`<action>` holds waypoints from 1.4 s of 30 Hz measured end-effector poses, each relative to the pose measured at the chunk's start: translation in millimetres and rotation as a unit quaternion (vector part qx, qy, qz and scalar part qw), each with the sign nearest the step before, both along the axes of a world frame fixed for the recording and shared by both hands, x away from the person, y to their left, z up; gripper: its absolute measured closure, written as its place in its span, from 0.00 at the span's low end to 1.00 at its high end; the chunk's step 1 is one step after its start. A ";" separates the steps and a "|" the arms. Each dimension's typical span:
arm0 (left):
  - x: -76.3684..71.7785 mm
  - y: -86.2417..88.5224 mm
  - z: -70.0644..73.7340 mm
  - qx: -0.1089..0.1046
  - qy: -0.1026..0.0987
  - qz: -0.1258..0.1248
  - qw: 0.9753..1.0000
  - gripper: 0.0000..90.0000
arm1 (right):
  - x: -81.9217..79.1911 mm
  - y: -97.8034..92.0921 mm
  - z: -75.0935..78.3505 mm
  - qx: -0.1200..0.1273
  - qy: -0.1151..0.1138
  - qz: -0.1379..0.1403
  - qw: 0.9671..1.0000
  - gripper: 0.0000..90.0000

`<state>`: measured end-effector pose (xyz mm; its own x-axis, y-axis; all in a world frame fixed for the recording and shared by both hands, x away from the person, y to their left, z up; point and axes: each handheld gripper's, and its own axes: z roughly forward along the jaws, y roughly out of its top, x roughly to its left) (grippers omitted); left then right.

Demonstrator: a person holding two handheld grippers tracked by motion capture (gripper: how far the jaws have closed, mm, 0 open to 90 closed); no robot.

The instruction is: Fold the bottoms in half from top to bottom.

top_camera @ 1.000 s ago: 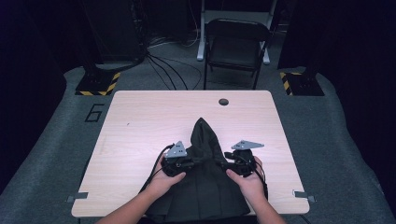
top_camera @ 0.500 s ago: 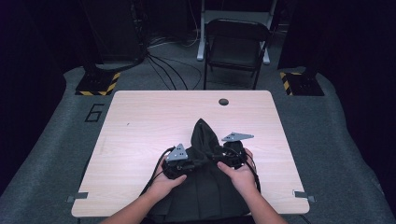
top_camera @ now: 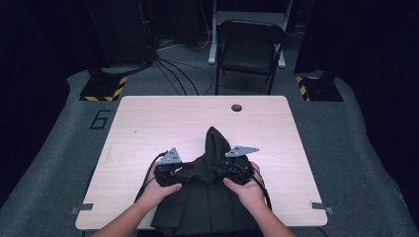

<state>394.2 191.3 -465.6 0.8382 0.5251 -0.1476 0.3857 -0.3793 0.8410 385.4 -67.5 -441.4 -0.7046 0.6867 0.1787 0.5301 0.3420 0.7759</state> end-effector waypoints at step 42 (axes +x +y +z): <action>46.5 -58.4 -1.5 -0.016 0.057 0.093 0.994 0.38 | -17.2 11.9 -24.1 -0.013 -0.013 0.027 0.999 0.82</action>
<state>440.7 133.0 -467.2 0.7039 0.6627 -0.2555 0.5407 -0.2668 0.7978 368.2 -55.6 -465.4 -0.7443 0.6523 0.1432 0.4908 0.3889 0.7796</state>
